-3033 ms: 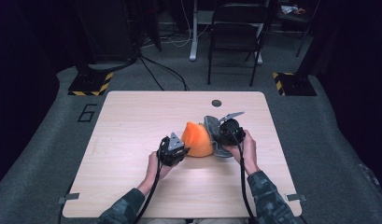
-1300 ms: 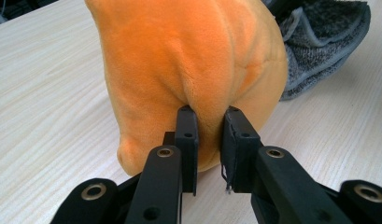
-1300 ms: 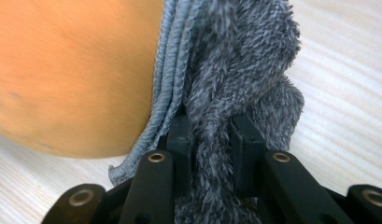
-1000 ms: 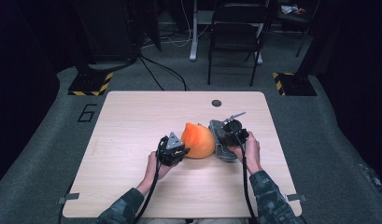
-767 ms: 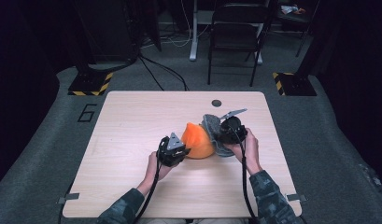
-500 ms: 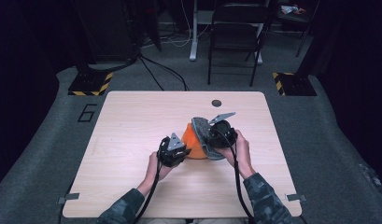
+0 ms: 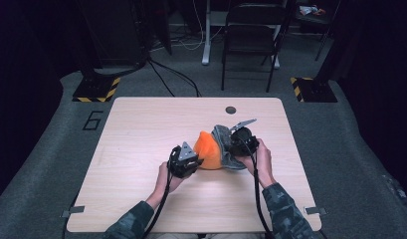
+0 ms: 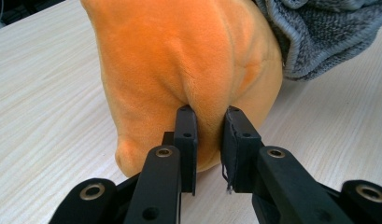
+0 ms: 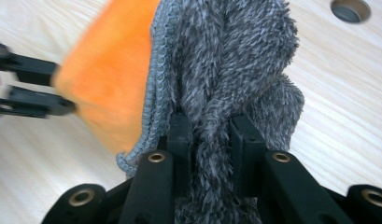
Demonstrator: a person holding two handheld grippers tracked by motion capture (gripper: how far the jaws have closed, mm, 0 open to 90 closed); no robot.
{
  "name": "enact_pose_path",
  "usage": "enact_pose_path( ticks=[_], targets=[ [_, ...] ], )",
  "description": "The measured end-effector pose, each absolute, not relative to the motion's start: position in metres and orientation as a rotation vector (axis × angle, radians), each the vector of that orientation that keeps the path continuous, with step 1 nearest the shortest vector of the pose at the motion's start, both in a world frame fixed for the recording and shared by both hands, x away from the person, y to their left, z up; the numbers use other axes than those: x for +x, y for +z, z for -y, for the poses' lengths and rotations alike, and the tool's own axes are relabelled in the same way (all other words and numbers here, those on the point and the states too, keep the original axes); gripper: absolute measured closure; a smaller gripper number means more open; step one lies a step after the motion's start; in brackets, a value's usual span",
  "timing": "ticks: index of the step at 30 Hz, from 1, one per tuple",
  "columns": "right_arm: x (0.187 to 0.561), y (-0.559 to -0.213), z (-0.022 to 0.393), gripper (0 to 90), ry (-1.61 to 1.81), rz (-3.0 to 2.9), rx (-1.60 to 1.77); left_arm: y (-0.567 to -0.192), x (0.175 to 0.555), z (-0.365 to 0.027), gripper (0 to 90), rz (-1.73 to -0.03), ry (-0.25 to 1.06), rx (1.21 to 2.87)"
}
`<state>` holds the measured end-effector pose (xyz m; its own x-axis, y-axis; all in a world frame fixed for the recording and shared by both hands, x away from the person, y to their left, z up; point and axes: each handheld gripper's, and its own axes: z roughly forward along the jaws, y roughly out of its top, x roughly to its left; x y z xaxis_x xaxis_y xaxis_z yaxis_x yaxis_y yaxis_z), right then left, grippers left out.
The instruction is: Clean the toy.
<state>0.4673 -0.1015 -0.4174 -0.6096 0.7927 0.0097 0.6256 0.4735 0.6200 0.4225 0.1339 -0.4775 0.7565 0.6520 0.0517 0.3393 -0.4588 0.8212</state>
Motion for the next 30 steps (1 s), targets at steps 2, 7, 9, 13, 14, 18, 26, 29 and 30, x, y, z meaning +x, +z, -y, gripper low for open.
enact_pose_path(
  ticks=[2, 7, 9, 13, 14, 18, 26, 29, 30],
  targets=[
    [0.471, -0.421, 0.106, 73.0, 0.842, -2.45, 1.241, -0.477, 0.422, -0.134, 77.1, -0.743, 0.459, 2.085],
    [0.478, -0.436, 0.115, 73.0, 0.759, -2.446, 1.316, -0.478, 0.423, -0.134, 76.9, -0.743, 0.459, 2.084],
    [0.48, -0.44, 0.116, 72.9, 0.745, -2.444, 1.325, -0.478, 0.423, -0.134, 76.9, -0.743, 0.459, 2.084],
    [0.486, -0.46, 0.12, 72.9, 0.696, -2.447, 1.381, -0.478, 0.423, -0.134, 76.8, -0.744, 0.458, 2.085],
    [0.486, -0.46, 0.12, 72.9, 0.696, -2.447, 1.381, -0.478, 0.423, -0.134, 76.8, -0.744, 0.458, 2.085],
    [0.49, -0.474, 0.119, 72.9, 0.637, -2.473, 1.392, -0.478, 0.423, -0.134, 76.8, -0.745, 0.46, 2.081],
    [0.484, -0.452, 0.12, 72.9, 0.646, -2.438, 1.343, -0.479, 0.425, -0.138, 76.6, -0.765, 0.449, 2.077],
    [0.478, -0.432, 0.121, 73.0, 0.724, -2.403, 1.313, -0.479, 0.425, -0.138, 76.6, -0.767, 0.45, 2.077],
    [0.476, -0.425, 0.12, 73.0, 0.753, -2.402, 1.307, -0.479, 0.425, -0.137, 76.5, -0.767, 0.455, 2.072]
  ],
)
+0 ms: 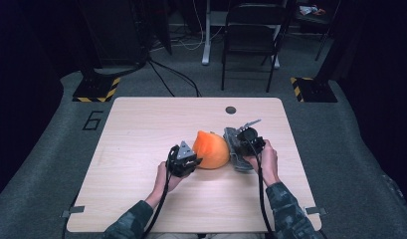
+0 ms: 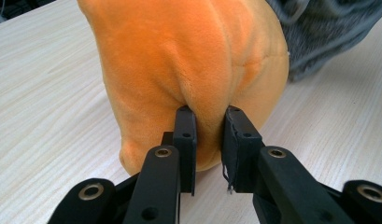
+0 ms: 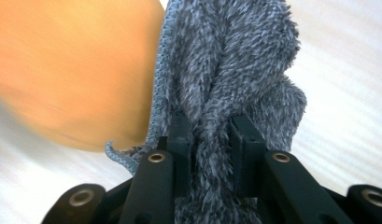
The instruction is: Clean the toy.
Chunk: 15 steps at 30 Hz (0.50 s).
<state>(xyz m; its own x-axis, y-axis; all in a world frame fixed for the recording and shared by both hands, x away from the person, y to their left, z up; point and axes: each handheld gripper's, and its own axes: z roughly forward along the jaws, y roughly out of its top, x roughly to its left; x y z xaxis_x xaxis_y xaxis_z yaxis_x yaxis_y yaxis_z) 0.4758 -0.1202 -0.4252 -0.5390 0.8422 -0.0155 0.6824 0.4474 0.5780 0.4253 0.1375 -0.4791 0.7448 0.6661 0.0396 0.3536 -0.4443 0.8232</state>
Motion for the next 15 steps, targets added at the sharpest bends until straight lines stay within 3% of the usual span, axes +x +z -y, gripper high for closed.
enact_pose_path(
  ticks=[5, 11, 15],
  targets=[
    [0.464, -0.403, 0.108, 72.9, 0.858, -2.431, 1.227, -0.479, 0.425, -0.137, 76.4, -0.767, 0.451, 2.07],
    [0.462, -0.422, 0.089, 73.1, 0.799, -2.463, 1.188, -0.48, 0.426, -0.139, 74.3, -0.774, 0.439, 2.069],
    [0.463, -0.423, 0.093, 73.1, 0.811, -2.457, 1.193, -0.478, 0.427, -0.141, 68.2, -0.764, 0.437, 2.079]
  ],
)
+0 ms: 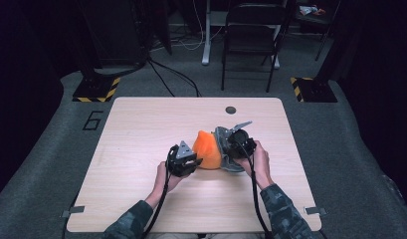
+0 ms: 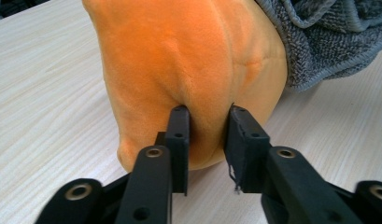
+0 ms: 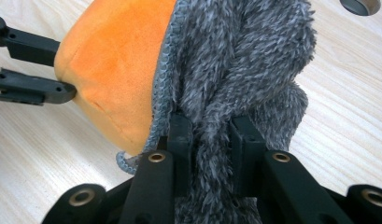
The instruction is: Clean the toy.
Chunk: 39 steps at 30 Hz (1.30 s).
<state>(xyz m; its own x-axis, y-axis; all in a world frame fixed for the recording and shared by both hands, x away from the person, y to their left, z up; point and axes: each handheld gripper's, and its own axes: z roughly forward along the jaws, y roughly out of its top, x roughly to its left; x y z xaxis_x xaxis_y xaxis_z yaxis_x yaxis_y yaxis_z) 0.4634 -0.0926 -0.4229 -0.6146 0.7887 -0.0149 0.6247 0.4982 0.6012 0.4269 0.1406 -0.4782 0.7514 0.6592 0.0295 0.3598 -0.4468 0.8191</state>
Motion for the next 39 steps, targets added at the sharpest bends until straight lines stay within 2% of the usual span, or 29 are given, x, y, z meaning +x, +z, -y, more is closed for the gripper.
enact_pose_path(
  ticks=[6, 10, 14, 16, 20, 24, 39],
  targets=[
    [0.467, -0.426, 0.097, 73.1, 0.819, -2.454, 1.205, -0.477, 0.426, -0.14, 53.5, -0.766, 0.491, 2.104],
    [0.469, -0.427, 0.099, 73.1, 0.817, -2.458, 1.209, -0.479, 0.425, -0.137, 50.3, -0.759, 0.529, 2.121],
    [0.47, -0.429, 0.099, 73.1, 0.825, -2.455, 1.219, -0.483, 0.424, -0.131, 49.3, -0.727, 0.621, 2.157],
    [0.471, -0.43, 0.099, 73.1, 0.821, -2.465, 1.213, -0.485, 0.424, -0.129, 52.2, -0.726, 0.622, 2.152],
    [0.472, -0.432, 0.099, 73.2, 0.831, -2.46, 1.22, -0.49, 0.423, -0.126, 68.0, -0.711, 0.646, 2.151],
    [0.471, -0.431, 0.1, 73.1, 0.834, -2.449, 1.223, -0.488, 0.423, -0.127, 78.4, -0.721, 0.627, 2.128],
    [0.454, -0.401, 0.088, 73.1, 0.961, -2.449, 1.14, -0.472, 0.418, -0.128, 82.2, -0.737, 0.521, 2.104]
  ],
)
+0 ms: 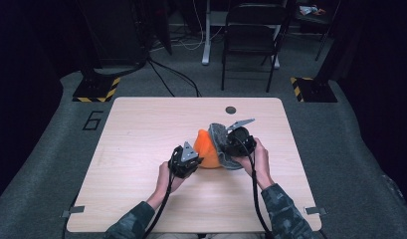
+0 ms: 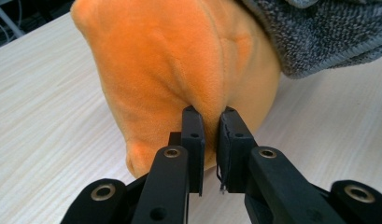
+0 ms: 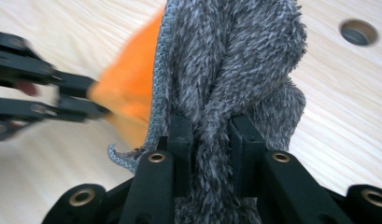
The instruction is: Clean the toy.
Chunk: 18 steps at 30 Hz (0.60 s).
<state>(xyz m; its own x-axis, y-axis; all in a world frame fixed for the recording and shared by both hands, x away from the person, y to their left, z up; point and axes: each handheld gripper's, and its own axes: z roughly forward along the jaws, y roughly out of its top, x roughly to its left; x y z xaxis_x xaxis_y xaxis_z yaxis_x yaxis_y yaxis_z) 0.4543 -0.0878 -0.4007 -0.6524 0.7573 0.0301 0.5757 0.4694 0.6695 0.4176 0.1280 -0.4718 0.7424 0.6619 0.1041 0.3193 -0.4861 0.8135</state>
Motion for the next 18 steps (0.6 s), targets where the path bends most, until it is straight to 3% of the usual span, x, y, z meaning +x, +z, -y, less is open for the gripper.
enact_pose_path(
  ticks=[8, 18],
  targets=[
    [0.445, -0.399, 0.07, 73.1, 0.997, -2.477, 1.073, -0.472, 0.417, -0.129, 82.0, -0.745, 0.49, 2.099],
    [0.459, -0.415, 0.086, 73.0, 0.9, -2.46, 1.141, -0.474, 0.421, -0.131, 81.3, -0.755, 0.481, 2.1]
  ],
)
